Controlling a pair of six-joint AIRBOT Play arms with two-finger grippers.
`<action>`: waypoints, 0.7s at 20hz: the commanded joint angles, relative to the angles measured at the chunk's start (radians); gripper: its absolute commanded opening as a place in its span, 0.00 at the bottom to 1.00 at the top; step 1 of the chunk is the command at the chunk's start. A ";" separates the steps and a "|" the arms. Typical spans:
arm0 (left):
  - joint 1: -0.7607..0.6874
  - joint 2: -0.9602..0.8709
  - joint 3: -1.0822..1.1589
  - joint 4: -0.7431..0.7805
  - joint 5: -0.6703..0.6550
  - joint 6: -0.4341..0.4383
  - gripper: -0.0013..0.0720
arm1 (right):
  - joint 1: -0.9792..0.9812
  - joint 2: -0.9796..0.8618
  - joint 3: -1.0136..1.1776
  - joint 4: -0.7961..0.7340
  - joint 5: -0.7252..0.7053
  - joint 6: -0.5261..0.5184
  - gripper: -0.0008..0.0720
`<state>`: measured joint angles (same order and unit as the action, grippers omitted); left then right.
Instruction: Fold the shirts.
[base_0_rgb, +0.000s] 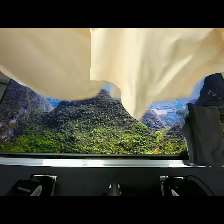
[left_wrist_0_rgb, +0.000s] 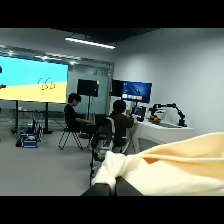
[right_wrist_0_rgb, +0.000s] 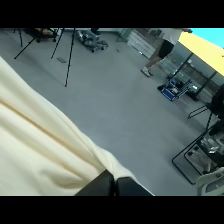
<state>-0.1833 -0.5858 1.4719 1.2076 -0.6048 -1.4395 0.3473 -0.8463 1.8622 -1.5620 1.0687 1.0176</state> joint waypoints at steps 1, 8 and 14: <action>0.001 -0.015 0.014 0.066 -0.089 0.000 0.05 | -0.001 0.016 0.008 -0.082 0.025 0.009 0.04; 0.002 -0.325 -0.124 0.222 -0.245 -0.158 0.05 | -0.110 -0.360 -0.010 -0.198 0.138 0.012 0.04; 0.003 -0.784 -0.157 0.138 -0.197 -0.215 0.05 | -0.339 -0.858 -0.021 0.389 -0.006 0.142 0.04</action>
<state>-0.1810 -1.1755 1.3277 1.4002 -0.8246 -1.6253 0.0910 -1.5005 1.8442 -1.4506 1.1244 1.0954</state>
